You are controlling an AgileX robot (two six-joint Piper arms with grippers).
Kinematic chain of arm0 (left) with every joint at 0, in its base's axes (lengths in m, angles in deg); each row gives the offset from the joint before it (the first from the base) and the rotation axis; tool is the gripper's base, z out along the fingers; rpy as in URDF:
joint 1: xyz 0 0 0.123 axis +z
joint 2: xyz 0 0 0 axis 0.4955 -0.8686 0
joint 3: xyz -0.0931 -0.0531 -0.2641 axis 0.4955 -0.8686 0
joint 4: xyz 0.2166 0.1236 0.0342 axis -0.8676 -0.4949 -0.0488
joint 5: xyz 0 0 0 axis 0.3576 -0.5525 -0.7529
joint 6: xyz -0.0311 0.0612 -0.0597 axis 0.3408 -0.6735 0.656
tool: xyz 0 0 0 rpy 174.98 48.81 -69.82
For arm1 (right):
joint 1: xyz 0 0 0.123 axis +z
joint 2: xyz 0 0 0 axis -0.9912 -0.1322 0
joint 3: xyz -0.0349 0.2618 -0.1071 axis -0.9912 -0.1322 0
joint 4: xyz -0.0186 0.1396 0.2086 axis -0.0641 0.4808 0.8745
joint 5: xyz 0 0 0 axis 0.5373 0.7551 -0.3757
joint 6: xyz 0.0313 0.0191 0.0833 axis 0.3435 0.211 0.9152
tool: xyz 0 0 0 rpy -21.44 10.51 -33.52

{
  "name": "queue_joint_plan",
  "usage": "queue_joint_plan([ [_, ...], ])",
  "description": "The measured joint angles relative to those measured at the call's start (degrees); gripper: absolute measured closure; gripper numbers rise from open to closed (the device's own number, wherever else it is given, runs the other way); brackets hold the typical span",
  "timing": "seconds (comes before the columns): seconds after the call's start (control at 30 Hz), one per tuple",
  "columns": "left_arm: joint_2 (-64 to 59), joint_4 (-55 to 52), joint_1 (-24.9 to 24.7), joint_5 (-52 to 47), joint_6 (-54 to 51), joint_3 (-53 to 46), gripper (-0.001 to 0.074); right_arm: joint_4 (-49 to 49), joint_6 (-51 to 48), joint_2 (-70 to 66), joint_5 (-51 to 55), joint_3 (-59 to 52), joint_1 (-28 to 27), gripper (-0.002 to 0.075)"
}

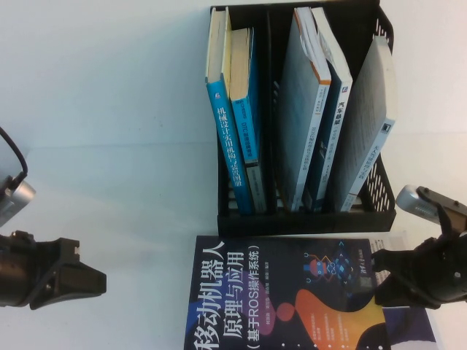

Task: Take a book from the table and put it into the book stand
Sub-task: Push book with right arm

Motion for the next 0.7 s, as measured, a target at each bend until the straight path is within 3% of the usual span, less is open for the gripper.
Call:
queue_joint_plan([
  [0.33, -0.82, -1.08, 0.0, 0.22, 0.36, 0.0, 0.0739, -1.84, -0.16, 1.4, -0.85, -0.1, 0.14, 0.0729],
  [0.7, -0.82, -1.41, 0.0, 1.29, 0.53, 0.0, 0.0739, -12.74, 4.87, 5.67, -1.51, -0.55, 0.41, 0.0729],
])
